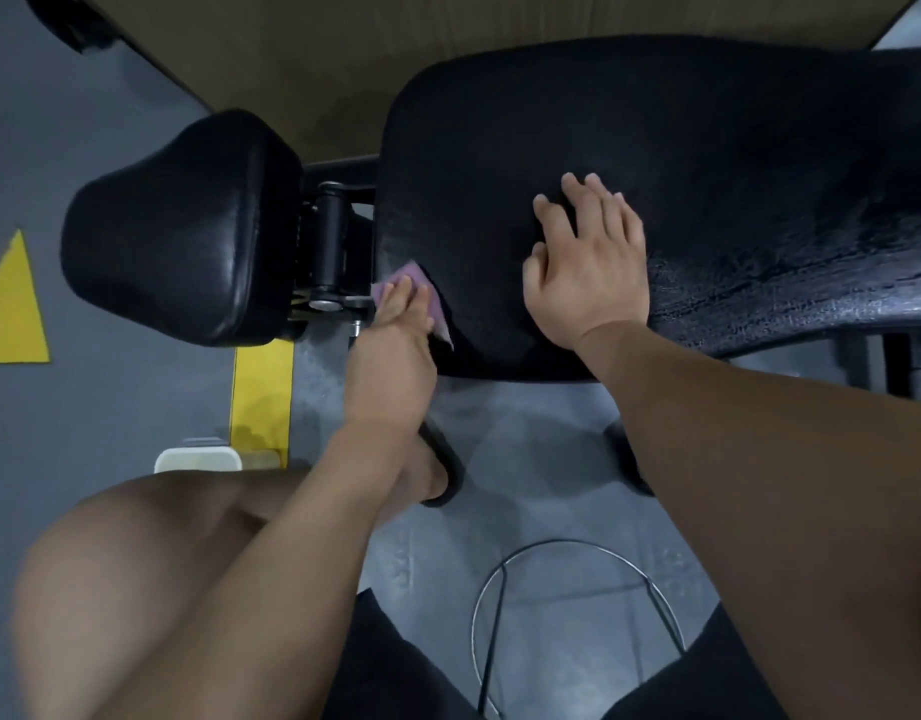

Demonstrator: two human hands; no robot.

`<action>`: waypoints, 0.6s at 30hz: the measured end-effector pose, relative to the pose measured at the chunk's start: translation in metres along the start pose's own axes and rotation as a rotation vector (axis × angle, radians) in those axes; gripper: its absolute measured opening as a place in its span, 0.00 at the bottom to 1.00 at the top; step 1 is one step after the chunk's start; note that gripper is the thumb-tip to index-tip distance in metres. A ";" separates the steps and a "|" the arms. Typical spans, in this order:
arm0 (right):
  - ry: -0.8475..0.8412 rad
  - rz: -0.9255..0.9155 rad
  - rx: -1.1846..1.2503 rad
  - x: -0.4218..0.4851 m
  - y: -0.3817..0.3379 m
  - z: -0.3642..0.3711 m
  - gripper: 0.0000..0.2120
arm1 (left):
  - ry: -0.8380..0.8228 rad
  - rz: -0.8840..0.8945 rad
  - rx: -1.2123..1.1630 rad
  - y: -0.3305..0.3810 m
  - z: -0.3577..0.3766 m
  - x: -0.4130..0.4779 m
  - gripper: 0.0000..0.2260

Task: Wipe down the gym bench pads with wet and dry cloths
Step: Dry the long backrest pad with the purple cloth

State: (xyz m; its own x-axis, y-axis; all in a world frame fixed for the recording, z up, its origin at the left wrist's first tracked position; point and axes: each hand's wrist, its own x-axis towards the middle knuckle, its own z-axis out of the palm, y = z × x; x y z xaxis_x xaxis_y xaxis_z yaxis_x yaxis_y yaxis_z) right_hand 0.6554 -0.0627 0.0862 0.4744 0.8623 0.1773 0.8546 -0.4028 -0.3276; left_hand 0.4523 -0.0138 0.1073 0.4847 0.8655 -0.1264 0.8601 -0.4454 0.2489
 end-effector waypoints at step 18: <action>0.040 -0.006 0.019 -0.001 0.000 0.002 0.25 | -0.026 -0.034 0.114 0.017 -0.027 0.110 0.21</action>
State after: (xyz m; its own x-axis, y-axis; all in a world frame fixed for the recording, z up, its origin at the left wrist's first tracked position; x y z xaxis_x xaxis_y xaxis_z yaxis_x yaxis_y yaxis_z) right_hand 0.6544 -0.0625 0.0843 0.4780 0.8513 0.2164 0.8535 -0.3918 -0.3436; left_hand 0.5160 0.0799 0.1233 0.4574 0.8751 -0.1583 0.8880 -0.4401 0.1329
